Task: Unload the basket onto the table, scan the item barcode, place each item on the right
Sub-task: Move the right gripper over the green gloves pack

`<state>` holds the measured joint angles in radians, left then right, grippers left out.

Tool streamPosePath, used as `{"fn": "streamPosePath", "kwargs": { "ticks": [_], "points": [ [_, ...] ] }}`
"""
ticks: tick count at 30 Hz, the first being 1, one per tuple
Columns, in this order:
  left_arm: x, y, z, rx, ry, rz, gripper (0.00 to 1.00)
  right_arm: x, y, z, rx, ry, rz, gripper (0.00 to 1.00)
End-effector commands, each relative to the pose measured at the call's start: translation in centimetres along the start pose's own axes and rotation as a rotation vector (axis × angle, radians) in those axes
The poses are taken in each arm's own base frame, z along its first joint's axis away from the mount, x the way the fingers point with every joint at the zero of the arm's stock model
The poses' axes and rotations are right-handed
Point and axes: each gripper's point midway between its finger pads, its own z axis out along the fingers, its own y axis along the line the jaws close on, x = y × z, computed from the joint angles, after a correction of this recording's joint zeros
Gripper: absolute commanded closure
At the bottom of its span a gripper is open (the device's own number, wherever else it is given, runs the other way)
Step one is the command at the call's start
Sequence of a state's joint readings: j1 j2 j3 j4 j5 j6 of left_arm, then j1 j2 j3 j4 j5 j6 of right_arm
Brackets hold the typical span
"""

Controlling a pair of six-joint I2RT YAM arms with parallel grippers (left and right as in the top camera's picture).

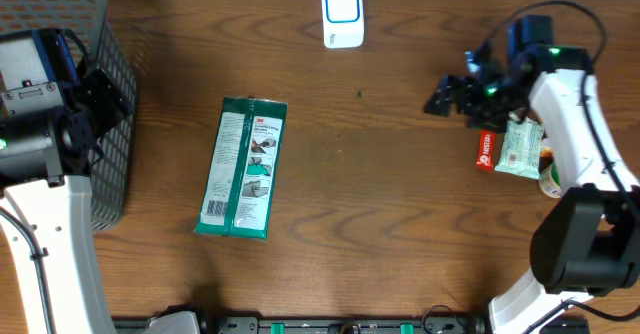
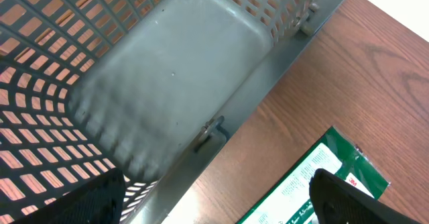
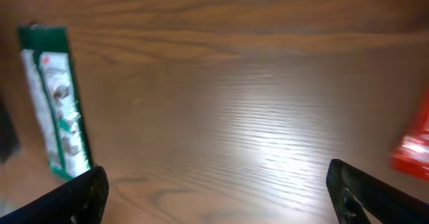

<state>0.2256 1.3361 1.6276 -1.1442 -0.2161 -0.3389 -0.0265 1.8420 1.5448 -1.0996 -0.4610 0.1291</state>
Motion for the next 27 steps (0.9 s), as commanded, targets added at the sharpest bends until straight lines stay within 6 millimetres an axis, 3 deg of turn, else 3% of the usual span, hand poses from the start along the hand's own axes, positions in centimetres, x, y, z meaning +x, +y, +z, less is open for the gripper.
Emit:
{"fn": "streamPosePath", "kwargs": {
  "ticks": [1, 12, 16, 27],
  "points": [
    [-0.3, 0.2, 0.0, -0.012, -0.008, 0.005, 0.12, 1.8, 4.3, 2.2, -0.079, 0.054, -0.063, 0.01],
    [-0.3, 0.2, 0.0, -0.012, -0.008, 0.005, 0.12, 5.4, 14.0, 10.0, -0.009, -0.021, -0.173, 0.01],
    [-0.3, 0.2, 0.0, -0.012, -0.008, 0.005, 0.12, 7.9, 18.1, 13.2, 0.030, -0.125, -0.262, 0.01],
    [-0.3, 0.2, 0.0, -0.012, -0.008, 0.005, 0.12, 14.7, 23.8, 20.4, 0.053, -0.247, -0.483, 0.09]
  ]
}}
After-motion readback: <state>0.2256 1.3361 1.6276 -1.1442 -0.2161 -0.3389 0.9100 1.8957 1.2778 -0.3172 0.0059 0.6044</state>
